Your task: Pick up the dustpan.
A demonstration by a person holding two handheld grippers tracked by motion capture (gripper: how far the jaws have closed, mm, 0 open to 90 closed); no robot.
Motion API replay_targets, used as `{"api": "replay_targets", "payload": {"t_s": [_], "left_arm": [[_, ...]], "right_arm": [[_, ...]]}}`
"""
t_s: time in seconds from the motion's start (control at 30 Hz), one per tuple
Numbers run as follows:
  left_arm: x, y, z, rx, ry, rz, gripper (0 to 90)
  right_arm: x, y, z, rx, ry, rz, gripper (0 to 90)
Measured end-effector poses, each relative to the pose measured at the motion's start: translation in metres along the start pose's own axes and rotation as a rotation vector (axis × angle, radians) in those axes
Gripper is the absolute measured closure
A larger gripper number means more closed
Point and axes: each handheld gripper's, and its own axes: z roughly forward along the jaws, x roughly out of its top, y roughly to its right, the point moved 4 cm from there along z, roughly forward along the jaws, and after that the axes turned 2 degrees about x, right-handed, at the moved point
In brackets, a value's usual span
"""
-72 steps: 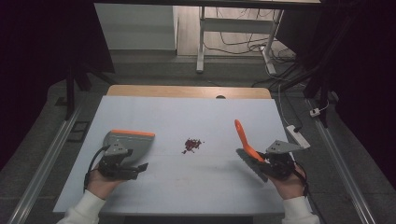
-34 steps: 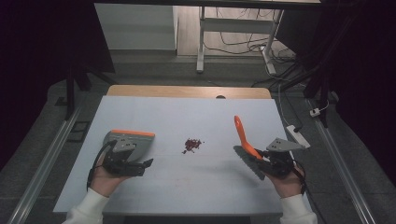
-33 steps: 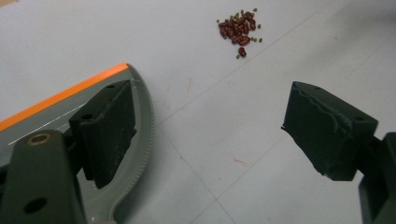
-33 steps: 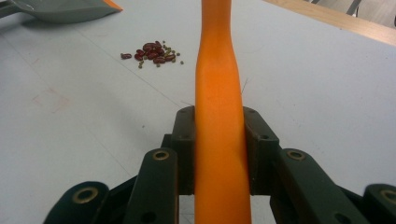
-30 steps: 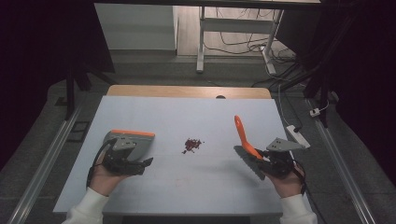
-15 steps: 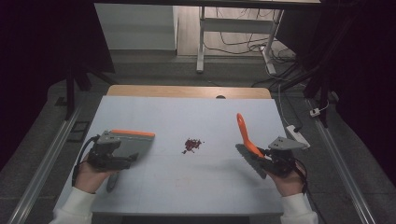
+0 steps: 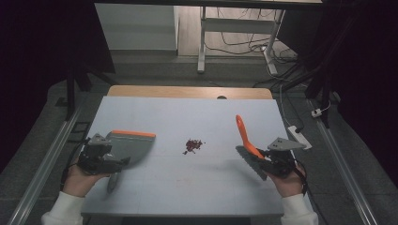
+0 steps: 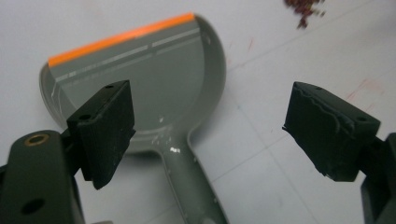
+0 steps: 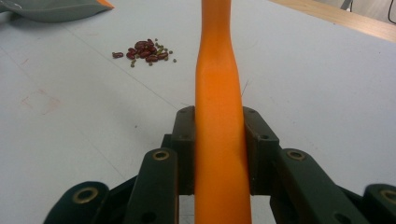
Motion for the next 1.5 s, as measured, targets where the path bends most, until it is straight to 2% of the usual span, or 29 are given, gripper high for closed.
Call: {"api": "replay_targets", "payload": {"t_s": [0.2,0.37,0.5,0.6,0.73,0.93,1.03,1.13,1.3,1.5], "left_arm": [[-0.012,0.0,0.006,-0.008,-0.043,-0.038,16.5],[-0.017,-0.005,0.012,0.01,-0.071,-0.062,16.4],[-0.022,-0.005,0.02,0.012,-0.116,-0.101,16.9],[-0.026,-0.005,0.024,0.008,-0.159,-0.109,17.8],[-0.029,-0.008,0.027,0.003,-0.184,-0.115,19.1],[-0.034,-0.013,0.035,-0.041,-0.196,-0.149,21.3],[-0.036,-0.015,0.041,-0.082,-0.201,-0.175,22.1],[-0.038,-0.016,0.046,-0.095,-0.21,-0.183,23.0],[-0.038,-0.018,0.051,-0.073,-0.194,-0.199,28.7],[-0.039,-0.019,0.054,-0.072,-0.177,-0.21,34.6]], "right_arm": [[0.001,-0.002,0.002,0.003,-0.003,-0.005,69.9],[-0.001,-0.002,0.003,0.004,-0.008,-0.004,69.9],[-0.002,-0.002,0.005,0.004,-0.016,-0.005,69.9],[-0.002,-0.002,0.006,0.008,-0.022,-0.008,69.8],[-0.003,-0.003,0.007,0.009,-0.028,-0.015,69.9],[-0.003,-0.004,0.009,0.01,-0.033,-0.014,69.9],[-0.004,-0.004,0.01,0.012,-0.036,-0.014,69.8],[-0.004,-0.004,0.011,0.013,-0.041,-0.019,69.9],[-0.004,-0.004,0.011,0.012,-0.041,-0.019,69.9],[-0.004,-0.004,0.01,0.011,-0.04,-0.015,69.9]]}}
